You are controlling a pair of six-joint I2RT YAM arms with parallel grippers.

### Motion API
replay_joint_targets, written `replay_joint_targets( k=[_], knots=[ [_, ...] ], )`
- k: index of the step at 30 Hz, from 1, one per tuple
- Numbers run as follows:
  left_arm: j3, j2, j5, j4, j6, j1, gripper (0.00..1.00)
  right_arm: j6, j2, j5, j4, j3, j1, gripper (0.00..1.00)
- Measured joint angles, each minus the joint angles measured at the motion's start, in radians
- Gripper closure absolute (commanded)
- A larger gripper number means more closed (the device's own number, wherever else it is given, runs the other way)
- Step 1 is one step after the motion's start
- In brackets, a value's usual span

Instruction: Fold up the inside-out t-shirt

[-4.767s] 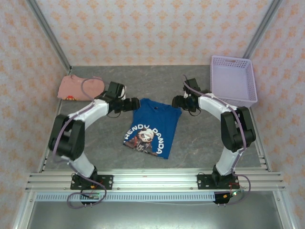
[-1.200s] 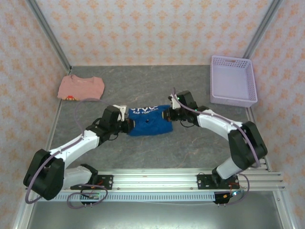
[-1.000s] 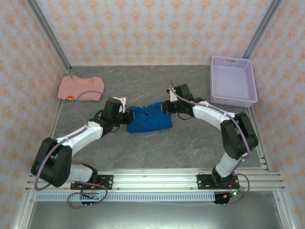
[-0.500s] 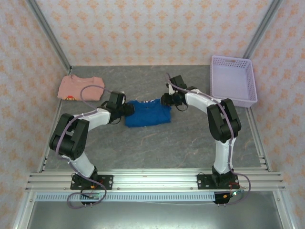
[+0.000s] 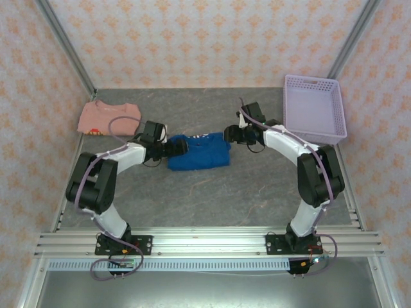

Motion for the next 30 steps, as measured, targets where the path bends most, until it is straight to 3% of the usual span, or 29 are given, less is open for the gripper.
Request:
replay_joint_targets(
  k=[2, 6, 11, 15, 20, 24, 30],
  knots=[
    [0.035, 0.039, 0.017, -0.021, 0.004, 0.005, 0.03, 0.007, 0.000, -0.011, 0.004, -0.013, 0.002, 0.38],
    [0.067, 0.090, 0.063, 0.030, 0.007, -0.015, 0.22, 0.016, 0.000, -0.018, 0.015, -0.048, 0.002, 0.38],
    [0.104, 0.160, 0.082, 0.093, -0.002, -0.033, 0.62, 0.026, 0.000, -0.023, 0.023, -0.080, 0.002, 0.39],
    [0.135, 0.209, 0.119, 0.127, 0.002, -0.038, 1.00, 0.026, 0.000, -0.026, 0.023, -0.084, 0.002, 0.40],
    [0.265, 0.212, 0.127, -0.050, 0.115, -0.018, 1.00, 0.026, -0.014, -0.025, 0.022, -0.085, 0.002, 0.40],
    [0.439, 0.158, -0.006, -0.313, 0.290, 0.058, 1.00, 0.025, -0.057, -0.026, 0.022, -0.086, 0.002, 0.40],
    [0.739, 0.117, -0.218, -0.568, 0.502, 0.230, 1.00, 0.027, -0.097, -0.068, 0.023, -0.092, 0.002, 0.41]
  ],
)
